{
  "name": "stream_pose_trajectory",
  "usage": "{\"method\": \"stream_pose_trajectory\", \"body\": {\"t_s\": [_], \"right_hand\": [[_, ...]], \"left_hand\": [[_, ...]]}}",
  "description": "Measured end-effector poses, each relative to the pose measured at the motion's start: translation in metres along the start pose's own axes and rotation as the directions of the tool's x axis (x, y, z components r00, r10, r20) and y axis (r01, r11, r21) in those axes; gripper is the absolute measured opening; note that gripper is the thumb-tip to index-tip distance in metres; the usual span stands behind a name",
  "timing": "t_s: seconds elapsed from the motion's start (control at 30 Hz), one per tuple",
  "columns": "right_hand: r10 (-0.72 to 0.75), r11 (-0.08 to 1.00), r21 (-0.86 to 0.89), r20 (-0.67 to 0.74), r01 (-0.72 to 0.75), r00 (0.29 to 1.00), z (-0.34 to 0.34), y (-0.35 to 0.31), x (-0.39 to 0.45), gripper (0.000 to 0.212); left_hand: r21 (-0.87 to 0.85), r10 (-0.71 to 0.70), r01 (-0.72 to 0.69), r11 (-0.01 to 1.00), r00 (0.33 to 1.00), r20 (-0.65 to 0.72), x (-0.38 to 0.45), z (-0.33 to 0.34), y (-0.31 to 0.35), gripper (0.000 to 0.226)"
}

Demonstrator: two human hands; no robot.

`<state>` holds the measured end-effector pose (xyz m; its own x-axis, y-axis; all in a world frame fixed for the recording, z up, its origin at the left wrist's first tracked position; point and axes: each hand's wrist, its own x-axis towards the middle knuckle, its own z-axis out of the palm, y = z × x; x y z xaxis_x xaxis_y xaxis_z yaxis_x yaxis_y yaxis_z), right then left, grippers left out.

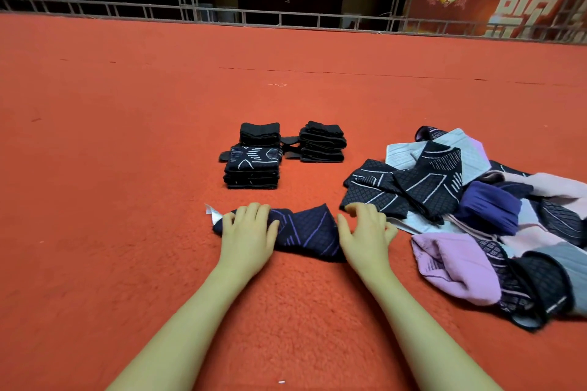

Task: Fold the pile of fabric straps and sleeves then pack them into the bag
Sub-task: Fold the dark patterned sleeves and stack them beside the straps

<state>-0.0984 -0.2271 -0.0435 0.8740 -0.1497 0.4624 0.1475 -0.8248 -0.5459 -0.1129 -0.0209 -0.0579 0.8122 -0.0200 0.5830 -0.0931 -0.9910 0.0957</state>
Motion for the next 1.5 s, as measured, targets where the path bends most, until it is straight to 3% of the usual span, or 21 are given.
{"method": "stream_pose_trajectory", "body": {"t_s": [0.1,0.2,0.3,0.43,0.53,0.67,0.8,0.9,1.03,1.2,1.3,1.37,1.43,1.5], "right_hand": [[0.019,1.000,0.005,0.111,-0.019,0.994,0.005,-0.019,0.013,0.031],[0.032,0.996,-0.090,0.268,-0.008,0.963,0.012,-0.028,0.026,0.044],[-0.049,0.986,-0.128,0.390,0.107,0.919,0.018,-0.023,0.030,0.047],[-0.170,0.951,-0.171,0.411,0.259,0.896,0.017,-0.013,0.022,0.042],[-0.253,0.949,-0.098,0.326,0.298,0.911,0.011,-0.010,0.020,0.026],[-0.296,0.953,0.061,-0.006,0.296,0.955,-0.003,-0.021,0.031,0.018],[-0.294,0.938,0.092,-0.298,0.334,0.908,-0.024,-0.039,0.050,0.016],[-0.306,0.928,0.100,-0.347,0.359,0.887,-0.039,-0.037,0.056,0.018],[-0.317,0.929,0.096,-0.298,0.358,0.901,-0.043,-0.006,0.034,0.027],[-0.201,0.979,-0.065,-0.145,0.193,0.969,-0.035,0.016,0.008,0.035],[-0.005,0.974,-0.225,0.080,0.023,0.997,-0.029,0.023,0.003,0.036],[0.067,0.951,-0.307,0.133,-0.023,0.989,-0.025,0.026,-0.002,0.043],[0.086,0.934,-0.356,0.158,-0.025,0.984,-0.020,0.026,-0.007,0.048],[0.097,0.929,-0.370,0.186,-0.021,0.978,-0.015,0.026,-0.010,0.051]], "left_hand": [[0.040,0.006,-0.009,0.999,0.998,0.068,0.001,0.000,-0.008,0.043],[0.012,0.052,-0.052,0.999,0.997,0.053,-0.004,0.002,-0.016,0.044],[-0.046,0.089,-0.088,0.995,0.996,0.014,-0.009,0.004,-0.020,0.039],[-0.088,0.098,-0.101,0.991,0.994,-0.042,-0.011,0.005,-0.017,0.030],[-0.091,0.098,-0.107,0.990,0.990,-0.102,-0.008,-0.002,-0.013,0.027],[-0.083,0.097,-0.116,0.990,0.973,-0.207,0.009,-0.019,-0.007,0.025],[-0.112,0.100,-0.151,0.982,0.925,-0.367,0.039,-0.041,0.003,0.020],[-0.091,0.162,-0.217,0.972,0.898,-0.408,0.046,-0.050,0.015,0.019],[-0.141,0.266,-0.311,0.940,0.926,-0.267,0.024,-0.043,0.033,0.033],[-0.123,0.169,-0.153,0.981,0.976,0.136,0.006,-0.034,0.053,0.045],[-0.023,-0.008,0.020,1.000,0.894,0.448,0.001,-0.031,0.056,0.053],[-0.001,-0.069,0.085,0.996,0.814,0.576,-0.006,-0.027,0.054,0.058],[0.012,-0.111,0.133,0.991,0.772,0.626,-0.013,-0.021,0.051,0.061],[0.033,-0.152,0.167,0.985,0.776,0.612,-0.013,-0.017,0.050,0.061]]}}
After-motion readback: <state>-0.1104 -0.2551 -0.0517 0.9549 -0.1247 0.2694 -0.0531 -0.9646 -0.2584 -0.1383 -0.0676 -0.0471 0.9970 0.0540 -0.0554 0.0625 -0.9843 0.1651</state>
